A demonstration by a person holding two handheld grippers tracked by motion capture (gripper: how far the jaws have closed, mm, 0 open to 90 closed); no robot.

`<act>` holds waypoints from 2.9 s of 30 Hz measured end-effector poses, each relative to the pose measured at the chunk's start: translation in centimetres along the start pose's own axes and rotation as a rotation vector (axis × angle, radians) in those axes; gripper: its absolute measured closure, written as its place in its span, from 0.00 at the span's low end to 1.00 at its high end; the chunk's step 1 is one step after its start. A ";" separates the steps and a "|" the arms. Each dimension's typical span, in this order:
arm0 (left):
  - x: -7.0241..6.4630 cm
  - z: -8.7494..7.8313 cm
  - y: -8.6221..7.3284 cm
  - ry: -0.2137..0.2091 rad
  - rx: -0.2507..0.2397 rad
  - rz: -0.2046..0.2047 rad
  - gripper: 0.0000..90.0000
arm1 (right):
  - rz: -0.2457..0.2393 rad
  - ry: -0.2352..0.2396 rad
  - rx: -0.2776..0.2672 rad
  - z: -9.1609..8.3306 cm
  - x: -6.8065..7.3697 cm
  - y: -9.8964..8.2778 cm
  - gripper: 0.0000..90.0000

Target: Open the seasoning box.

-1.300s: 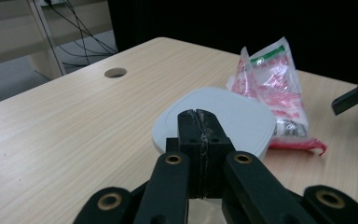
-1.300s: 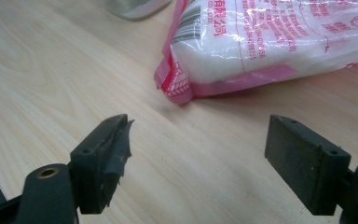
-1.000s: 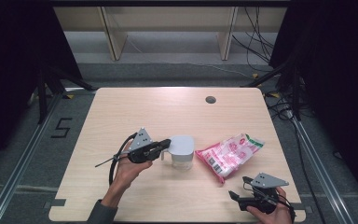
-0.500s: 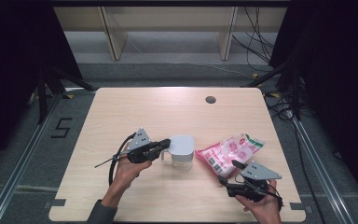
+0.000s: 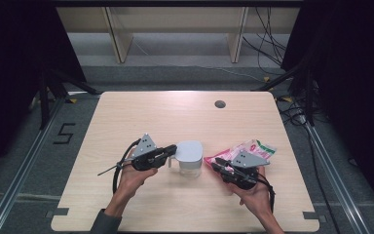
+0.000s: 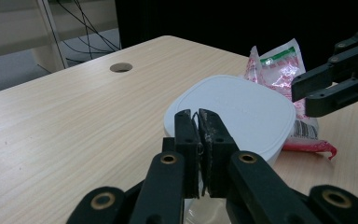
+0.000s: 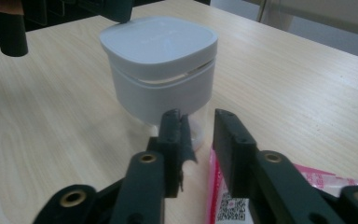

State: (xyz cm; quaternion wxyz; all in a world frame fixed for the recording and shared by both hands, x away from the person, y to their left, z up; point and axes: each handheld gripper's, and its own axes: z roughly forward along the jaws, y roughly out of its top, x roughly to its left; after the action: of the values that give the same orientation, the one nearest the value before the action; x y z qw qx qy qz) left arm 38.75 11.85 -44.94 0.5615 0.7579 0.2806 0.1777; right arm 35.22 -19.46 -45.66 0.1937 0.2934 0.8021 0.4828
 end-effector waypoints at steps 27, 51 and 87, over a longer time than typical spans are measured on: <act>0.3 -0.2 -0.2 -0.011 0.001 -0.003 0.95 | -0.057 0.041 0.035 2.5 1.0 1.8 1.00; 0.1 -3.2 -1.3 0.003 0.062 0.027 0.44 | -0.116 0.043 -0.010 2.8 1.7 3.5 1.00; -2.1 -4.7 -5.4 0.074 0.181 0.063 0.30 | -0.180 0.095 -0.055 5.0 4.9 7.1 0.99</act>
State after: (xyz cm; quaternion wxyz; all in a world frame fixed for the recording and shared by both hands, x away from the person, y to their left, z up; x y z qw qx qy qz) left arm 33.16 15.24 -48.58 0.4743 0.8068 0.2921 0.1972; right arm 36.51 -10.36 -41.74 0.2060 0.1914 0.8198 0.4988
